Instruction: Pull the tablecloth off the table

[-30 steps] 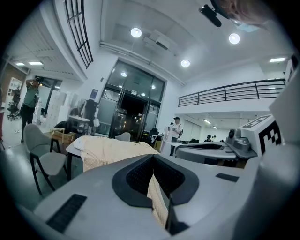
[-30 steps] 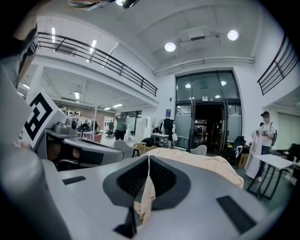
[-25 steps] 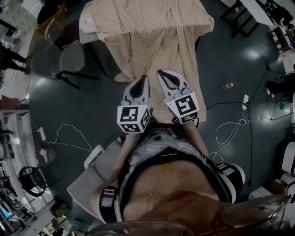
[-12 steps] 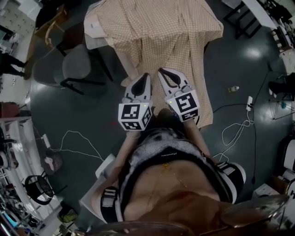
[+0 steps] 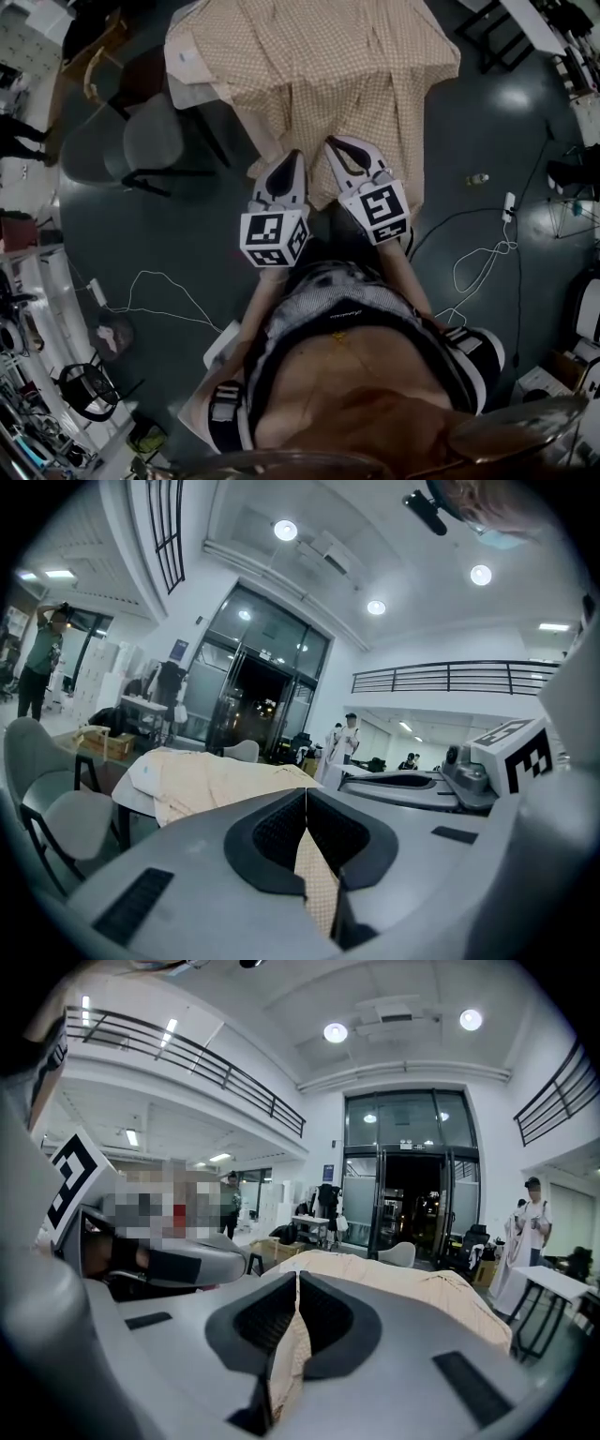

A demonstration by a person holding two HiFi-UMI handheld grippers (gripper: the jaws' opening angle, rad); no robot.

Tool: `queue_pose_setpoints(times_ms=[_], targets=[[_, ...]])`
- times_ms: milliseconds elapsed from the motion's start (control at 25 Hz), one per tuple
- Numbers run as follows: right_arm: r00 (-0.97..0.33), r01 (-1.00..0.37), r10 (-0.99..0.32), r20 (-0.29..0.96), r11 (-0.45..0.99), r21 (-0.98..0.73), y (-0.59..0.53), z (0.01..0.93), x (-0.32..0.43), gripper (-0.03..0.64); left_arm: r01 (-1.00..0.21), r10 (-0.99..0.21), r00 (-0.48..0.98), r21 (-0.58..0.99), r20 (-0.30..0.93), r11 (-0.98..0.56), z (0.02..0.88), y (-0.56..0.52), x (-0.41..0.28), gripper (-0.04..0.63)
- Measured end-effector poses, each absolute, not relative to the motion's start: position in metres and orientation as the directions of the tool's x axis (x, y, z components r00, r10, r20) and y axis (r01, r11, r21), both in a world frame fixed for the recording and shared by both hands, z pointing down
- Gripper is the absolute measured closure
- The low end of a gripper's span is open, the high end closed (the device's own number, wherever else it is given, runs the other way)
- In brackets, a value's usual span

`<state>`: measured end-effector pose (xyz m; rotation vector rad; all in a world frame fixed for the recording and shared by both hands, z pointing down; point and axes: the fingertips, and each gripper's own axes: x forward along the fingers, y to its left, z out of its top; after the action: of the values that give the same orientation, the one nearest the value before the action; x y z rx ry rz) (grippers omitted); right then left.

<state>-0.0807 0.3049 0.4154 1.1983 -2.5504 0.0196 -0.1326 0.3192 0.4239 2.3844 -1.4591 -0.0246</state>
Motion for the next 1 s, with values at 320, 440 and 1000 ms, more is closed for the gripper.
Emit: queue_pose_setpoints(times_ms=[320,440,1000], targets=[[-0.619,-0.732,-0.727,0.298,0.672,0.117,0.22,0.419,-0.06,0.552,-0.868,-0.871,0.458,0.3,0.179,-0.395,0.427,0.234,-0.108,0.586],[-0.626,-0.728,-0.725,0.287,0.675,0.118,0.184,0.412,-0.045,0.552,-0.875,-0.876,0.448,0.289,0.176,-0.389,0.42,0.199,-0.094,0.586],[-0.621,-0.737,-0.739,0.261,0.664,0.126,0.08,0.398,0.039,0.552,-0.906,-0.917,0.368,0.282,0.154,-0.316,0.404,0.092,-0.041,0.586]])
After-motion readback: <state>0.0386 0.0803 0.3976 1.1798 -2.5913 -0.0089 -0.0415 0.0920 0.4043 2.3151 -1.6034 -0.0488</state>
